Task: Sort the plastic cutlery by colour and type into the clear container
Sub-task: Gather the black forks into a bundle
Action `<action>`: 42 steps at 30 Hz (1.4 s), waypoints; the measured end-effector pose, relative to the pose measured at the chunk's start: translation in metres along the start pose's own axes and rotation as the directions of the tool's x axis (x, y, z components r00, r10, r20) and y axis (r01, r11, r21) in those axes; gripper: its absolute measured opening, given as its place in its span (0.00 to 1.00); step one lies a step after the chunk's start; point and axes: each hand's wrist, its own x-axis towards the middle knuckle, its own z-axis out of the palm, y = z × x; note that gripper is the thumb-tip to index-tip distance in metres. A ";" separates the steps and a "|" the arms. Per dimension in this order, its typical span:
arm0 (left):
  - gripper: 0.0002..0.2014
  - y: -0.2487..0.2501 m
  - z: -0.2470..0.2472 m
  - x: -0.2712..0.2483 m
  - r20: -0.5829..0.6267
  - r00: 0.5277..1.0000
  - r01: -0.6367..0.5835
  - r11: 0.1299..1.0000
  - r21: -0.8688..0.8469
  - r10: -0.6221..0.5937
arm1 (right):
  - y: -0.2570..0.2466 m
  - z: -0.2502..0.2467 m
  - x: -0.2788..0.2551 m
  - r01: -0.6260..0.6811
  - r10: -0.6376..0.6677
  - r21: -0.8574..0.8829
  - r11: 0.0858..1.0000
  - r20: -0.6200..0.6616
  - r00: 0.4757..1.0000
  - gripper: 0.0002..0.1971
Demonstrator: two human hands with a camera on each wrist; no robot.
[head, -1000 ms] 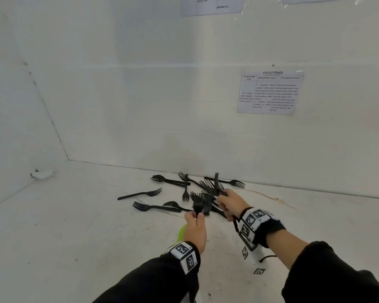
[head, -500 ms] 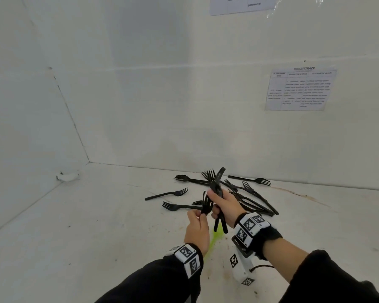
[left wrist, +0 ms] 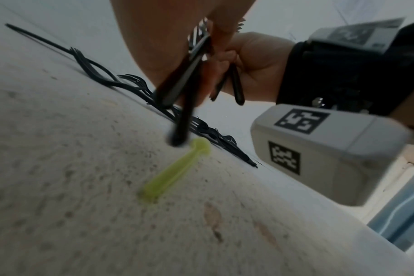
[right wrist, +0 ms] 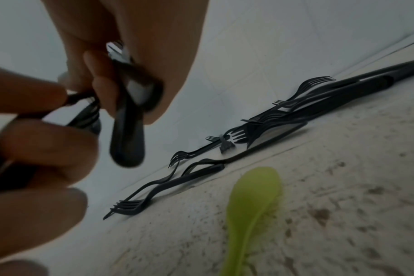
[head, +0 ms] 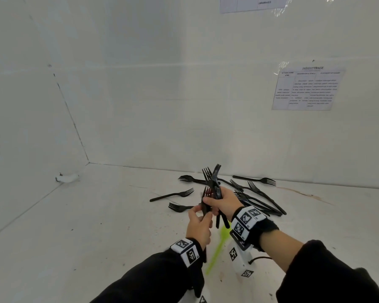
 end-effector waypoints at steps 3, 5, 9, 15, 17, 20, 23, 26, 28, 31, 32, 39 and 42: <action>0.11 0.002 -0.002 0.007 -0.013 1.000 -0.024 1.000 -0.013 0.024 | 0.000 -0.004 0.010 -0.020 0.020 -0.041 0.999 0.005 1.000 0.08; 0.10 0.005 -0.004 0.010 0.043 0.999 -0.029 0.999 0.040 0.028 | -0.002 -0.006 0.016 -0.024 0.028 -0.119 0.993 0.035 0.999 0.08; 0.13 0.007 -0.009 0.017 0.031 1.000 -0.004 0.997 0.074 0.001 | -0.004 -0.010 0.027 -0.033 0.018 -0.286 0.958 -0.056 0.998 0.12; 0.18 -0.003 -0.013 0.040 -0.243 0.970 0.066 0.988 0.140 -0.031 | 0.004 -0.024 0.040 -0.122 0.092 -0.764 0.634 -0.082 0.992 0.12; 0.19 0.001 -0.014 0.043 -0.261 0.965 0.072 0.984 0.162 -0.028 | 0.007 -0.022 0.042 -0.109 0.172 -0.855 0.507 -0.023 0.985 0.15; 0.14 0.006 -0.018 0.051 -0.252 0.967 0.037 0.971 0.238 0.024 | 0.013 -0.020 0.044 -0.110 0.177 -0.902 0.418 -0.038 0.983 0.17; 0.09 0.011 -0.025 0.060 -0.231 0.971 0.015 0.944 0.330 0.065 | 0.019 -0.023 0.050 -0.128 0.180 -0.917 0.379 -0.063 0.982 0.19; 0.08 0.019 -0.038 0.076 -0.236 0.965 -0.011 0.911 0.412 0.118 | 0.021 -0.025 0.055 -0.154 0.235 -0.928 0.339 -0.075 0.969 0.17; 0.10 0.026 -0.046 0.088 -0.260 0.957 -0.005 0.900 0.435 0.131 | 0.020 -0.027 0.057 -0.176 0.235 -0.916 0.360 -0.093 0.968 0.15; 0.13 0.038 -0.058 0.105 -0.278 0.955 0.053 0.858 0.511 0.107 | 0.012 -0.033 0.057 -0.179 0.187 -0.897 0.404 -0.110 0.976 0.15; 0.14 0.041 -0.063 0.110 -0.270 0.958 0.076 0.821 0.565 0.098 | 0.009 -0.035 0.057 -0.175 0.161 -0.891 0.419 -0.116 0.980 0.14; 0.05 0.050 -0.083 0.141 -0.075 0.993 0.012 0.536 0.844 0.096 | -0.003 -0.014 0.053 -0.007 0.065 -0.845 0.535 0.033 0.997 0.09; 0.10 0.050 -0.085 0.156 0.003 0.997 -0.037 0.453 0.891 0.075 | -0.002 -0.003 0.061 0.091 0.039 -0.790 0.606 0.143 0.989 0.10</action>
